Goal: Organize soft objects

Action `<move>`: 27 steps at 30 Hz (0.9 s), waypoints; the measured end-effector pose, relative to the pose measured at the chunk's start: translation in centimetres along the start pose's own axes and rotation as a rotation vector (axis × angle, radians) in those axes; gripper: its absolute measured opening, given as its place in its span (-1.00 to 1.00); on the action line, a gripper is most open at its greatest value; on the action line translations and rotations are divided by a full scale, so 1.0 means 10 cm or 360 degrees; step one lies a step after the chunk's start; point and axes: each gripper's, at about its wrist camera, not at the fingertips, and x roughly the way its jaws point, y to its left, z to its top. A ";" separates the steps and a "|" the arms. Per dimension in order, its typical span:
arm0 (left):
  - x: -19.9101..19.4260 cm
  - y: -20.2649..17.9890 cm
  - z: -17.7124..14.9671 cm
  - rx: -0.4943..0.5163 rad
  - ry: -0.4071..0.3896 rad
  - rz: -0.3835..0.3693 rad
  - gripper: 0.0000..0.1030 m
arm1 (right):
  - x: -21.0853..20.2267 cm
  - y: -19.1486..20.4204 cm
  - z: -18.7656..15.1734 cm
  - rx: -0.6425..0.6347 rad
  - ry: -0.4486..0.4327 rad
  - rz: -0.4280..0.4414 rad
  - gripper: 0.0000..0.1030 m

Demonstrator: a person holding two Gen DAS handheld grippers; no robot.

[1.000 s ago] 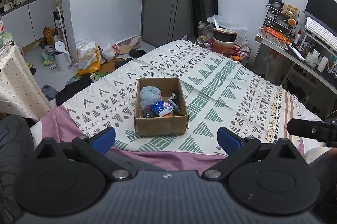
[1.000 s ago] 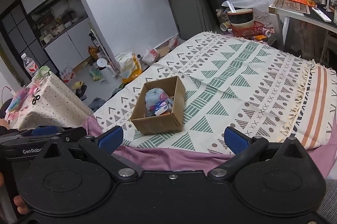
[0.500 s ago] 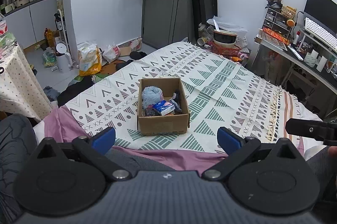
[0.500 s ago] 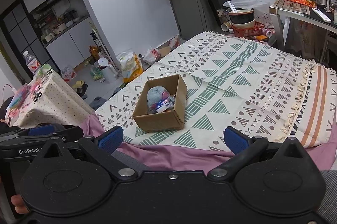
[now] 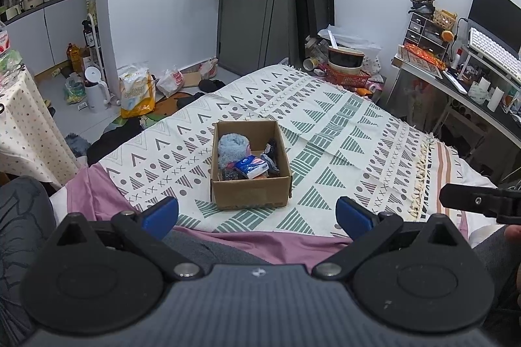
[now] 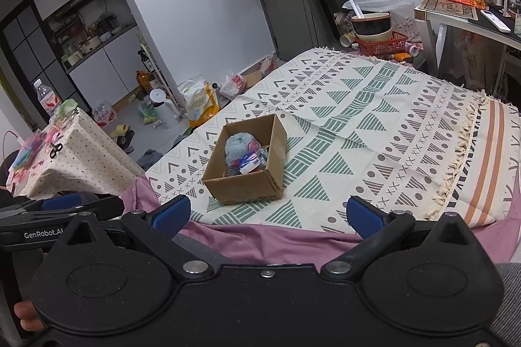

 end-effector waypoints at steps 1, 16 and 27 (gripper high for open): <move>0.00 0.00 0.00 -0.0002 0.0002 0.0002 0.98 | 0.00 0.00 0.00 -0.0001 0.0001 -0.0005 1.00; 0.04 -0.01 0.02 0.0001 -0.0006 -0.0012 0.98 | 0.03 -0.02 0.00 -0.0002 0.0007 -0.0023 1.00; 0.04 -0.01 0.01 0.0000 -0.0005 -0.0014 0.98 | 0.08 -0.04 0.00 -0.0017 0.0035 -0.0038 1.00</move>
